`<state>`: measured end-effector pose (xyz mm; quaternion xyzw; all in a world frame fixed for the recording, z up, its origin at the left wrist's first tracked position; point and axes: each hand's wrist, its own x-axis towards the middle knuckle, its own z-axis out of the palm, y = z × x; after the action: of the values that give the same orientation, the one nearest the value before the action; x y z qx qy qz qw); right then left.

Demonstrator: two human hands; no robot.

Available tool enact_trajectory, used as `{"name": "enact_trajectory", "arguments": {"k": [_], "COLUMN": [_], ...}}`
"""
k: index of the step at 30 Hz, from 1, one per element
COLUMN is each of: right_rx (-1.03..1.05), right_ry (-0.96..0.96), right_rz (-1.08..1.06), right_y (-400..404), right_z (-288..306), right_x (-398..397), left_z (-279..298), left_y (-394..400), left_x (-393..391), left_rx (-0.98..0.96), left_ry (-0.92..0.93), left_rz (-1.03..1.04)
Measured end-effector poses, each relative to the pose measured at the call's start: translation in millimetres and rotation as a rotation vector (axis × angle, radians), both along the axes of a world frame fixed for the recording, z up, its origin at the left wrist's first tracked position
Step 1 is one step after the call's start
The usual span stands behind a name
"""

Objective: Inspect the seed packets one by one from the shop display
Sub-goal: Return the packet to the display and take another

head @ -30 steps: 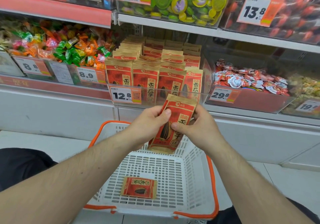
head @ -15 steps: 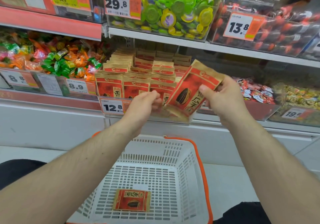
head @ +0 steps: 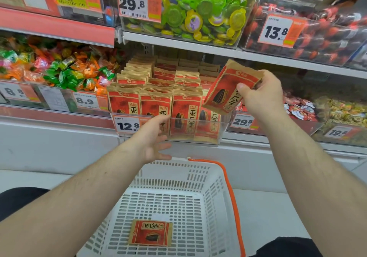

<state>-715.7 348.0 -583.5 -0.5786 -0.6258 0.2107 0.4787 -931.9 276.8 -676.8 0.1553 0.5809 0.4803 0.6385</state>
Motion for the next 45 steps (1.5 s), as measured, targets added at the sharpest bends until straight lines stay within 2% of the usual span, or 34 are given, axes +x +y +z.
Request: {"name": "enact_trajectory", "arguments": {"k": [3,6,8,11,13,16,18,23,28,35,45], "right_rx": [-0.214,-0.389,-0.298,0.031,0.152,0.034,-0.04,0.076,0.113,0.102,0.075], "right_ry": [-0.13,-0.317,-0.375,-0.421,-0.578,-0.942,-1.09,-1.067,-0.939,-0.915,-0.897], "right_rz": [0.089,0.147,0.087,-0.005,0.057,0.205,0.191,0.053,0.043,0.038,0.026], "right_y": [11,20,23,10,-4,-16,-17,-9,4,38,59], "right_z": [-4,-11,-18,-27,-36,-61,-77,-95,-102,-97,-104], "right_x": [-8,-17,-21,-26,-29,-31,-33,-39,-35,-49,-60], "left_z": [3,5,5,4,3,0,-2,3,17,28,19], "left_y": [2,6,8,10,13,18,20,22,37,71,93], "left_x": [-1,-5,-9,-14,-18,-21,-23,-22,-25,-38,-45], "left_rx": [-0.014,-0.007,-0.003,-0.006,-0.007,-0.016,-0.038,-0.001,-0.056,-0.025,-0.07], "left_ry": [-0.105,-0.135,-0.128,-0.141,-0.152,-0.187,-0.188,-0.202,-0.259,-0.157,-0.108], "left_rz": [0.077,0.14,0.157,0.216,0.255,0.316,0.334,0.373,0.383,0.329,0.321]}}
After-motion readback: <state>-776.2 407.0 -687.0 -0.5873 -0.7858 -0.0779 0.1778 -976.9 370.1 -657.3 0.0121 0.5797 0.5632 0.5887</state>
